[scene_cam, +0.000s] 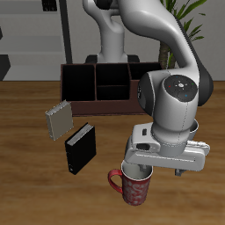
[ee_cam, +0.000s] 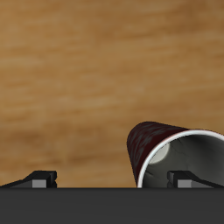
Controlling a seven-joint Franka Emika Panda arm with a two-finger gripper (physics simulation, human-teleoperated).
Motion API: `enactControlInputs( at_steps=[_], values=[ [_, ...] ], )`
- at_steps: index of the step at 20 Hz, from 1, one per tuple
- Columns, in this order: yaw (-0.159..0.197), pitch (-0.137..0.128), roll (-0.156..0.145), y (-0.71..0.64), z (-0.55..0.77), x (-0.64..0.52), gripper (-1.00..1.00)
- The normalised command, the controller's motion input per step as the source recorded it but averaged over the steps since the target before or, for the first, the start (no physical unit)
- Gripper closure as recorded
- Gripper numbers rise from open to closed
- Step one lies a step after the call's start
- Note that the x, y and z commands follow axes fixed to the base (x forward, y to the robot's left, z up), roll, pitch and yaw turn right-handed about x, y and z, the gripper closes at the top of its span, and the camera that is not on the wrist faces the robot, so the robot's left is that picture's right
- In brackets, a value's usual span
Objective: Place the red mug into the back desk caddy's right compartment
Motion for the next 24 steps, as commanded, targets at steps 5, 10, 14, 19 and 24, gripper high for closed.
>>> enactControlInputs(
  at_steps=[5,10,14,19,24],
  values=[
    [-0.006,0.045,0.014,-0.03,-0.28,0.09,1.0],
    [-0.005,0.015,0.0,-0.06,-0.07,0.01,1.0],
    [-0.003,-0.024,-0.02,-0.16,0.23,-0.01,1.0],
    [0.008,-0.048,-0.013,-0.14,0.39,-0.07,1.0],
    [-0.004,-0.046,-0.006,-0.11,0.37,-0.15,1.0]
  ],
)
